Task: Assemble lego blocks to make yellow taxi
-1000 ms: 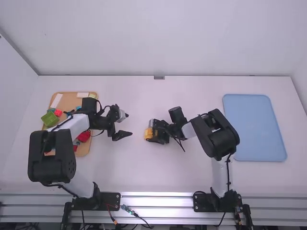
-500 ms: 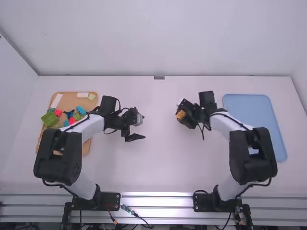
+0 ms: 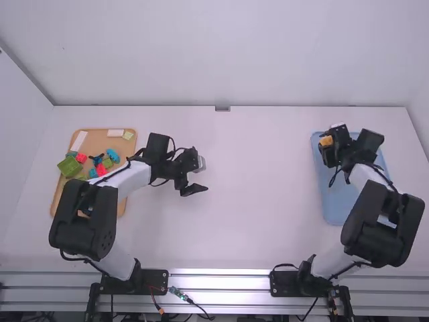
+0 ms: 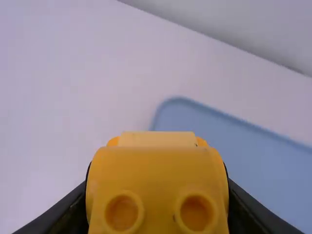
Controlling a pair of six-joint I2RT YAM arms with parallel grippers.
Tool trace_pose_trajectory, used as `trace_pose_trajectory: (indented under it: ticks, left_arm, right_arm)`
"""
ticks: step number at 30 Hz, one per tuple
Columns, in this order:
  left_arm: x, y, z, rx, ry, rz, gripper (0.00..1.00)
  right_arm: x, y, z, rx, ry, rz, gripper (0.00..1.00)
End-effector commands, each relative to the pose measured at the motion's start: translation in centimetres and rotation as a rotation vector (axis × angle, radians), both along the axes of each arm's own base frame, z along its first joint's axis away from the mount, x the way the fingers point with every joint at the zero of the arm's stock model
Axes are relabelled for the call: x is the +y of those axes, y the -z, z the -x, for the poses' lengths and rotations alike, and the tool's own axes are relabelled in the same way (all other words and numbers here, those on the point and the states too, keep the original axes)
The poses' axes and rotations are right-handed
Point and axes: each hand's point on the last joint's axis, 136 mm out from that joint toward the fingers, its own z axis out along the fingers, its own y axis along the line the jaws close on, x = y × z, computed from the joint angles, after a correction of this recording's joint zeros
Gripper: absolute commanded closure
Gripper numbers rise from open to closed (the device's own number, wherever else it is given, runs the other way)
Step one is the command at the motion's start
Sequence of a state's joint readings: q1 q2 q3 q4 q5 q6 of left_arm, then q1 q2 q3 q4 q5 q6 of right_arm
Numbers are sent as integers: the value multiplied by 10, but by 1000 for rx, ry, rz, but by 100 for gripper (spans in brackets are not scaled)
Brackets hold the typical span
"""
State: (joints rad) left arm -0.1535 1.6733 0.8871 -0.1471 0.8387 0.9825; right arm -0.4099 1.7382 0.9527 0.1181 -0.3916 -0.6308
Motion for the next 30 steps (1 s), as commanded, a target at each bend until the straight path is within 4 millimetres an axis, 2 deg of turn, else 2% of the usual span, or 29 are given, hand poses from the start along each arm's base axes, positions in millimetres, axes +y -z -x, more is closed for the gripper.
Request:
trace_pose_trajectory:
  ticks: [1,3,8,10,12,13,14,15,16,17,18,20,24,27,30]
  left_arm:
    - [1,-3,4,13,-8,12,1]
    - [0,-3,4,13,-8,12,1]
    - [0,-3,4,22,-15,15,1]
    - [1,-3,4,31,-22,17,1]
    - [1,-3,4,31,-22,16,1]
    - [1,-3,4,32,-22,17,1]
    - [1,-3,4,31,-22,16,1]
    - [1,-3,4,31,-22,16,1]
    - [1,-3,4,33,-22,17,1]
    - [1,-3,4,35,-22,16,1]
    - [1,-2,4,35,-22,16,1]
    - [1,-3,4,37,-23,17,1]
    - [3,-3,-5,71,-101,21,1]
    - [15,-1,-29,141,-308,8,1]
    - [22,-1,-42,187,-438,19,1]
  right_arm:
    - [-15,15,-2,16,65,-89,82]
    - [-35,32,0,27,121,-109,83]
    - [-59,59,3,55,182,-126,79]
    - [-66,68,2,71,198,-135,75]
    - [-71,75,2,84,205,-143,62]
    - [-71,78,2,95,208,-145,42]
    - [-71,80,2,105,210,-149,31]
    - [-71,80,3,113,212,-149,28]
    - [-74,81,3,131,225,-139,19]
    - [-75,80,3,145,234,-128,5]
    - [-75,80,3,159,241,-118,1]
    - [-77,78,5,198,267,-86,1]
    - [-75,60,6,269,308,-60,1]
    - [-69,33,6,319,352,-54,1]
    - [-55,10,6,354,337,-25,1]
